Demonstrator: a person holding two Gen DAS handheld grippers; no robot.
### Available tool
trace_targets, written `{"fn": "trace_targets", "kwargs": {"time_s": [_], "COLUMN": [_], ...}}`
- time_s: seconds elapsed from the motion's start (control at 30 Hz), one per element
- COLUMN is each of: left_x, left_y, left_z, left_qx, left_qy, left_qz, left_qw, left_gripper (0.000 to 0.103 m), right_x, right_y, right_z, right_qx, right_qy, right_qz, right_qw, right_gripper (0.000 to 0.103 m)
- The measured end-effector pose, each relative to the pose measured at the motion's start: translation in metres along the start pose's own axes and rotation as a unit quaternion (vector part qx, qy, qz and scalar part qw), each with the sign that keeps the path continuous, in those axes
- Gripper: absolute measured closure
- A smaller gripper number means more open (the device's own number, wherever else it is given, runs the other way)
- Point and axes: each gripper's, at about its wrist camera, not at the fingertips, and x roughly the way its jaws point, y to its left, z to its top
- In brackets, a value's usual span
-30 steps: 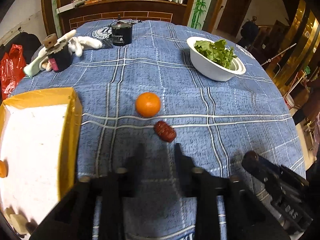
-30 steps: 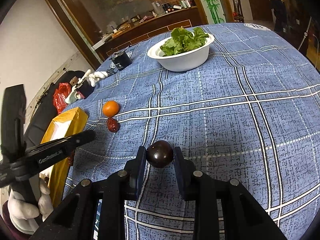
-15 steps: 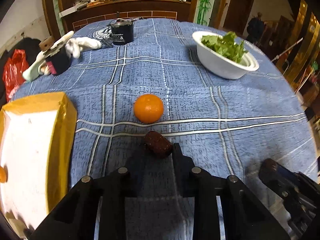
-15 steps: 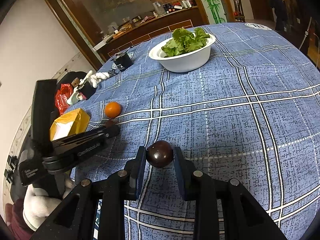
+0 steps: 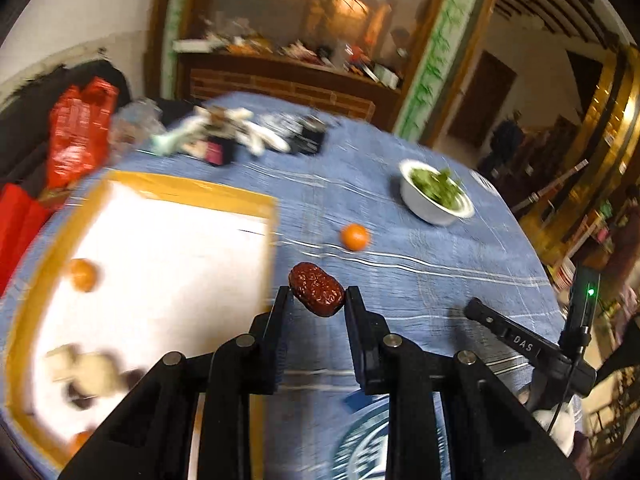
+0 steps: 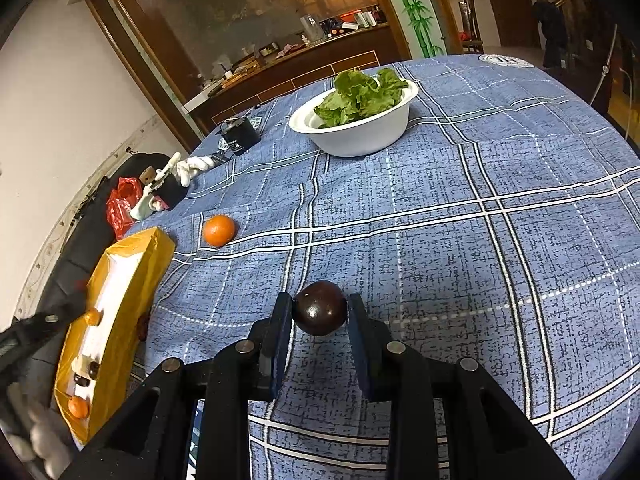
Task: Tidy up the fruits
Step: 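Carry the red date and dark plum into the tray and open both grippers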
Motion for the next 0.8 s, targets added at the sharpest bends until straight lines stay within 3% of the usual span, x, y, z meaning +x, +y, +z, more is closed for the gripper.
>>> {"fn": "trace_targets", "kwargs": {"time_s": [0.2,0.3,0.4,0.7,0.8], "left_x": [-0.043,-0.051,-0.051,-0.042,-0.041], "left_y": [0.066,0.098,0.126,0.156,0.16], "left_z": [-0.012,-0.02,-0.029,-0.048,-0.052], "left_qx": [-0.028,-0.055,-0.089,-0.12,-0.124], "left_qy": [-0.028,-0.026,-0.017,0.009,0.017], "left_qz": [0.052,0.067,0.063,0.043,0.032], "left_qw": [0.9978,0.9959,0.994,0.9918,0.9916], "left_gripper": [0.078,0.078,0.078,0.078,0.077], "right_x": [-0.011,-0.022,-0.02,0.006,0.017], "right_y": [0.017,0.037,0.08,0.199,0.218], "right_z": [-0.008,-0.013,-0.025,-0.062,-0.066], "right_qx": [-0.016,-0.005,-0.019,-0.089,-0.096], "right_qy": [-0.018,-0.018,0.009,0.094,0.105], "right_qz": [-0.017,0.024,0.084,0.199,0.207], "right_qw": [1.0,1.0,0.996,0.971,0.968], "right_gripper": [0.073,0.073,0.072,0.071,0.071]}}
